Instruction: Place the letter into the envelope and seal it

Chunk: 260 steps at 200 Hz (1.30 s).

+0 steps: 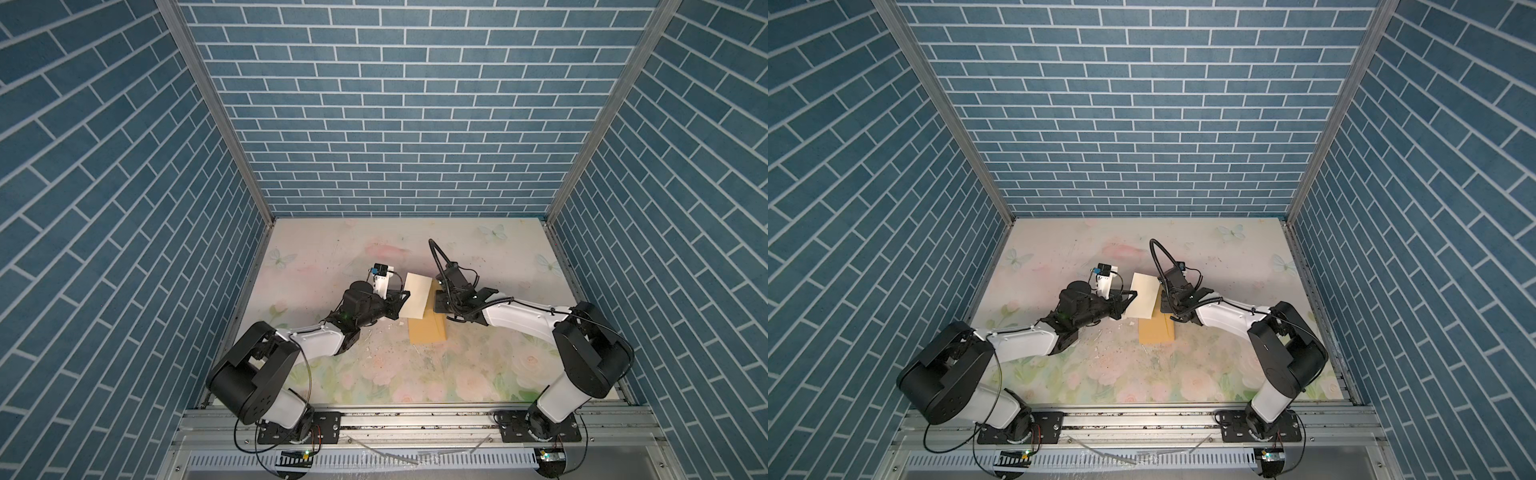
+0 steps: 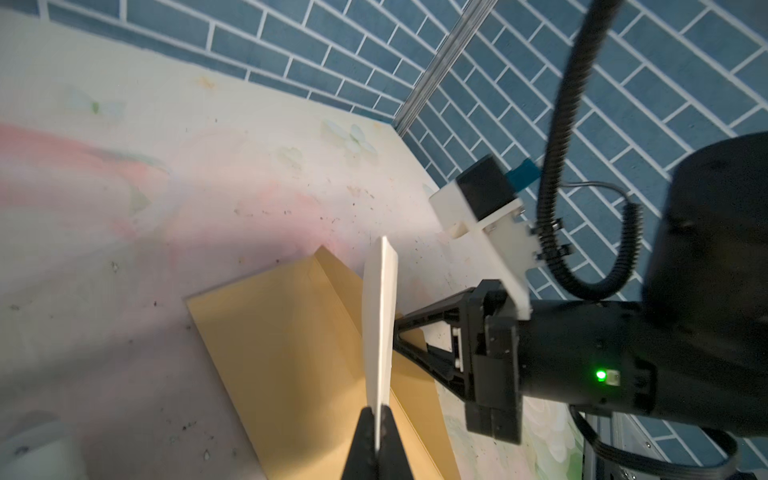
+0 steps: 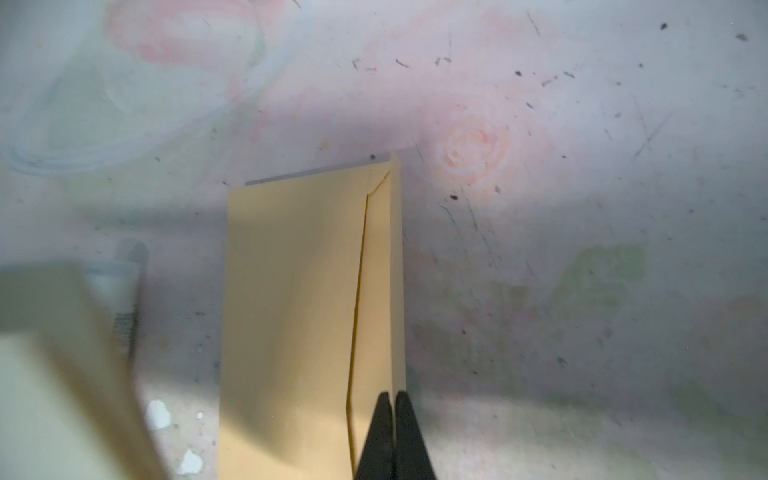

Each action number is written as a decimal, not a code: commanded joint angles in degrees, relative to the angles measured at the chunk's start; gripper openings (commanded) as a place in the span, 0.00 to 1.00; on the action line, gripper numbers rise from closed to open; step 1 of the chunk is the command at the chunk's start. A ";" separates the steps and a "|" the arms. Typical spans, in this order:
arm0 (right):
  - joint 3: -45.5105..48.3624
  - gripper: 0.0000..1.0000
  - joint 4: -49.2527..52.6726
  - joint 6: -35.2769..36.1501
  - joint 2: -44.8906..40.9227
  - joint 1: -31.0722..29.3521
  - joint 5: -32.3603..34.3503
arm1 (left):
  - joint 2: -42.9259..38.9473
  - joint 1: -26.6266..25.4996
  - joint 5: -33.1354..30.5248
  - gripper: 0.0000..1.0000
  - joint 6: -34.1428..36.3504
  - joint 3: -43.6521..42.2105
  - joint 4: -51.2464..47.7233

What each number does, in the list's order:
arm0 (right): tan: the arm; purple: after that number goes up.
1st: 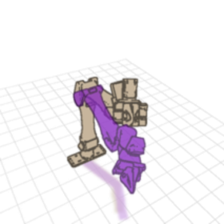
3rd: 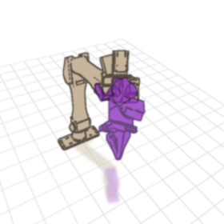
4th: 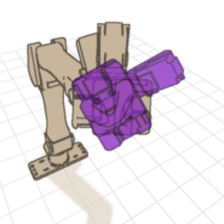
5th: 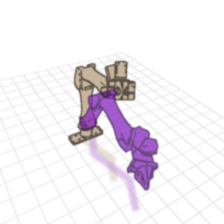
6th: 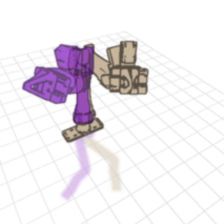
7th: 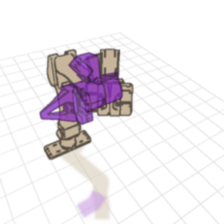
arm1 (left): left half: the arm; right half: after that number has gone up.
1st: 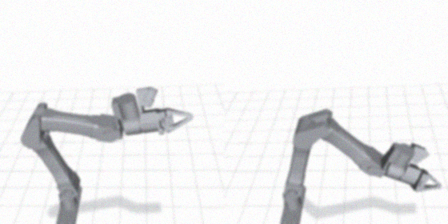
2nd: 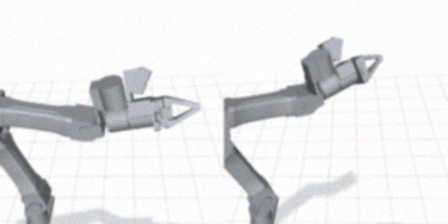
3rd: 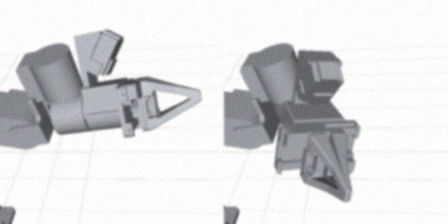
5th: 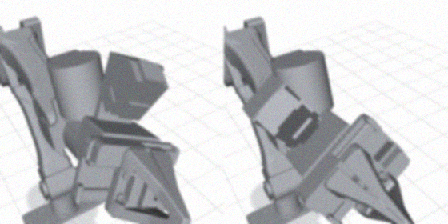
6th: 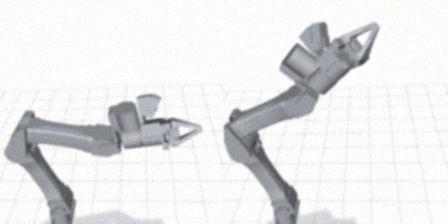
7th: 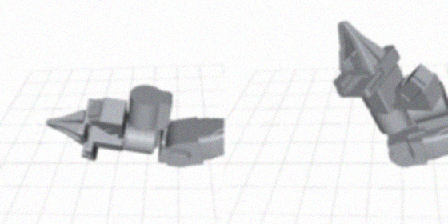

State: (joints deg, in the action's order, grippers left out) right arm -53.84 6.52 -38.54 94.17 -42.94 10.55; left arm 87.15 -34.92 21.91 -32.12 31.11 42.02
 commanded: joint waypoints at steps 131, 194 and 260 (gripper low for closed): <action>4.59 0.43 -0.99 2.62 -3.57 3.83 -6.29 | 7.83 -3.84 -8.63 0.00 2.10 4.13 -17.03; 0.86 0.43 8.37 7.18 -1.17 3.98 -1.69 | 7.74 -3.85 -9.43 0.00 2.59 3.73 -17.05; -0.87 0.44 11.93 8.27 3.31 3.98 1.40 | 7.32 -3.84 -10.22 0.00 3.11 3.43 -17.12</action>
State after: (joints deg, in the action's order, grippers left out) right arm -52.07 15.07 -31.40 95.20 -39.09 9.72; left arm 95.57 -38.50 12.69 -30.02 34.22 26.28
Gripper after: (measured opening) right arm 0.440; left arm 0.045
